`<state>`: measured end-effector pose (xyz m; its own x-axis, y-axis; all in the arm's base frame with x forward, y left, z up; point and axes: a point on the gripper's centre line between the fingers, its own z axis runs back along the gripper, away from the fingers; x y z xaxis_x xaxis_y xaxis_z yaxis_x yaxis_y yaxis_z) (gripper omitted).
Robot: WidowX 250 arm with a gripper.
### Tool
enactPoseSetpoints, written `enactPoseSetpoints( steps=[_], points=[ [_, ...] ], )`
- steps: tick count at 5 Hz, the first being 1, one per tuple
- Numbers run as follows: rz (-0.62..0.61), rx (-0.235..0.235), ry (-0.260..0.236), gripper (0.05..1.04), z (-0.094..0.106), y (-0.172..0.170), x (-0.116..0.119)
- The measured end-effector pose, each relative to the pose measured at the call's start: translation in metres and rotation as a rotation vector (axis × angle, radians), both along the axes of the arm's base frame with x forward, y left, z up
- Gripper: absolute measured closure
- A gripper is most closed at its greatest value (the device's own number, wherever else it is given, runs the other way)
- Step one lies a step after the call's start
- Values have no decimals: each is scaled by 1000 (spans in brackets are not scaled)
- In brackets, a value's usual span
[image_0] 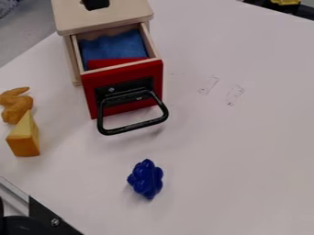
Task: Close the draw
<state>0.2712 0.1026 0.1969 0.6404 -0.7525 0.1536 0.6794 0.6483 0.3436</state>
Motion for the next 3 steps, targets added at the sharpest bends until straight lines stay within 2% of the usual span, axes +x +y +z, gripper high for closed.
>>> enactPoseSetpoints(
  steps=[1,2,3],
  points=[
    [0,-12,25,85,-8,-1,-1],
    [64,-67,51,85,-10,-9,-5],
    [219,-142,115,85,-23,-17,-6]
  ],
)
